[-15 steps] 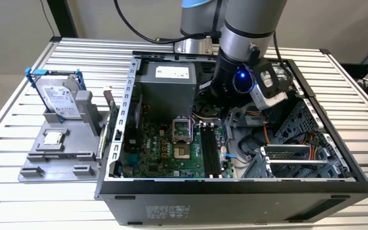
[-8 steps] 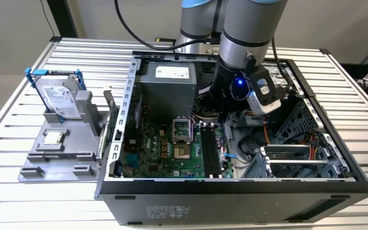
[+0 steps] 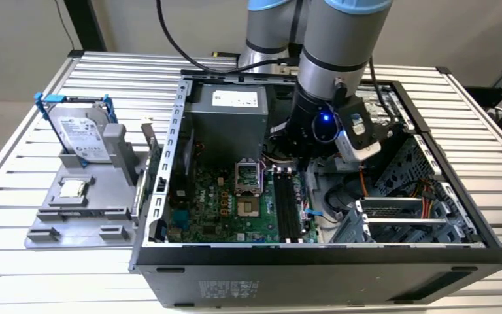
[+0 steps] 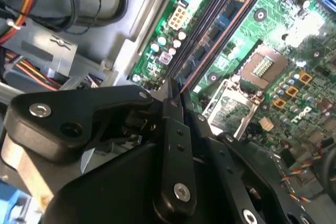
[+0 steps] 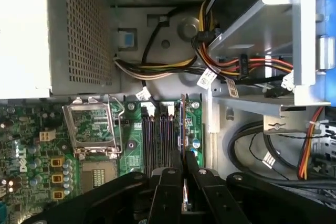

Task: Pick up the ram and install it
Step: 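Insert the ram into the slot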

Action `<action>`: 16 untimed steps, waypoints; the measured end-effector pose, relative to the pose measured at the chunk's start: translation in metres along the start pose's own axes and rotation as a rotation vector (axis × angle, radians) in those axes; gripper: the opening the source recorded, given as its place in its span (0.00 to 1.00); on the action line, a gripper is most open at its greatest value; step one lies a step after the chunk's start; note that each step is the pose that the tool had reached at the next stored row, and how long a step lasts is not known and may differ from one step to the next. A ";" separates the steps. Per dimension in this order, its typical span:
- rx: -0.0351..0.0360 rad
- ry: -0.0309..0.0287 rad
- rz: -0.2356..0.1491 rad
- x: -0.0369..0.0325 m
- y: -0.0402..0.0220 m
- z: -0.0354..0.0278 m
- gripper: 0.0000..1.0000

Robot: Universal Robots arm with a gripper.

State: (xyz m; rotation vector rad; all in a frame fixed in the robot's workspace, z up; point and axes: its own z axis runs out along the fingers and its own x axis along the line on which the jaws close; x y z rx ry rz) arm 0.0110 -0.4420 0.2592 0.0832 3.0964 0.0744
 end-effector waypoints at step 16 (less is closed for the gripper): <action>0.0000 0.0007 -0.008 0.0028 -0.0222 0.0278 0.00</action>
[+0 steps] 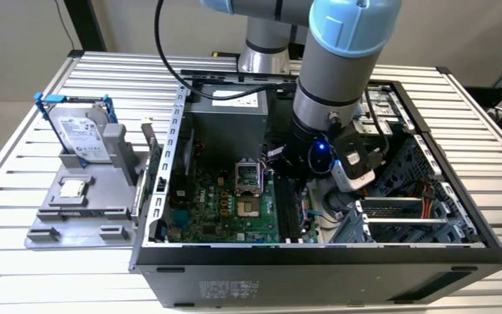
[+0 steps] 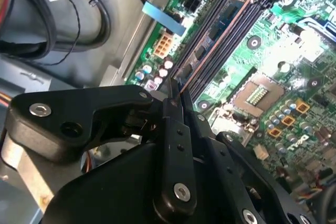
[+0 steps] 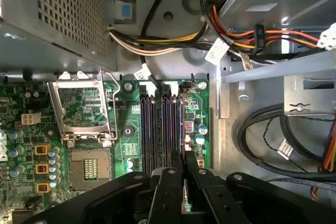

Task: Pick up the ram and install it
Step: 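Insert the ram into the slot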

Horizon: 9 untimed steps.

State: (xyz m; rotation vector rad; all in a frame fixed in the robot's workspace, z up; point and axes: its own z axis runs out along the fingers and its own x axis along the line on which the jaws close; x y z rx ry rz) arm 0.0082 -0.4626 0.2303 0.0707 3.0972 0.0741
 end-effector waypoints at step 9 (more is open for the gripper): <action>-0.0003 0.0010 -0.007 0.0005 -0.0031 0.0102 0.00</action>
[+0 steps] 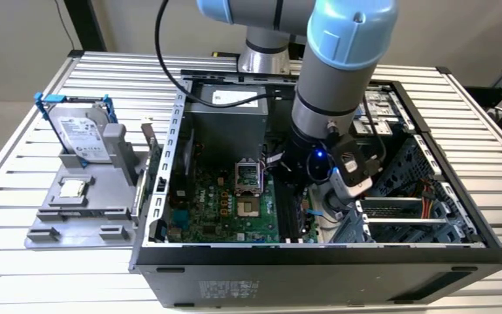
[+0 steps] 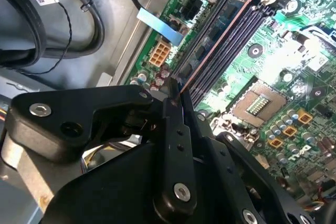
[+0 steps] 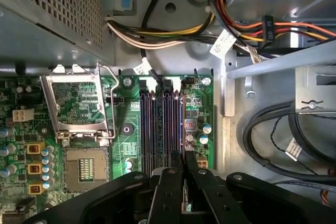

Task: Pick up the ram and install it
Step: 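Insert the ram into the slot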

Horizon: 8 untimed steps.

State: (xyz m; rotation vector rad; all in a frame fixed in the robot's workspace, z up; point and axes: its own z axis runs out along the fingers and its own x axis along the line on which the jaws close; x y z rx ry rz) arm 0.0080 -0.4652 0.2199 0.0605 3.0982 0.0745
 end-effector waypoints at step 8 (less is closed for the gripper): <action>0.0035 -0.0001 -0.002 -0.0001 0.0000 0.0007 0.00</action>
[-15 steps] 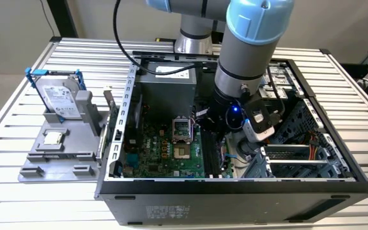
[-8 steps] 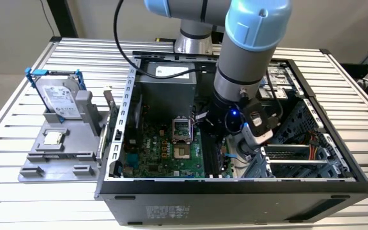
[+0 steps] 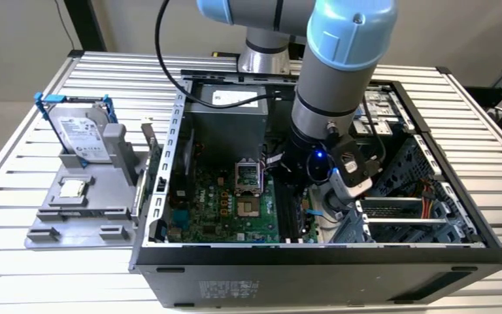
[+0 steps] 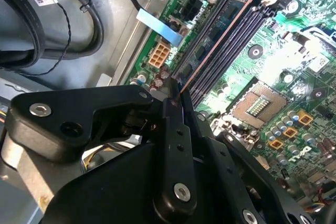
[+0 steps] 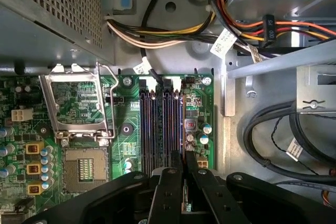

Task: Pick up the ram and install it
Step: 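Insert the ram into the slot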

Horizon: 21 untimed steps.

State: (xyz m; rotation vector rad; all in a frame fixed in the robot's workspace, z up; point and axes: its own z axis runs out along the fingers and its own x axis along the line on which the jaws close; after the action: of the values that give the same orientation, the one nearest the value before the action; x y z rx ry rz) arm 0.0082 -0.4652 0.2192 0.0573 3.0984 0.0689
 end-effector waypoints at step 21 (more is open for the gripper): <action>0.0297 0.0142 -0.057 -0.0043 0.0009 0.0048 0.00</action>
State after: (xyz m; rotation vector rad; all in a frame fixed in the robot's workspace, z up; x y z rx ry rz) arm 0.0127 -0.4642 0.2146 -0.0301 3.1130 0.0215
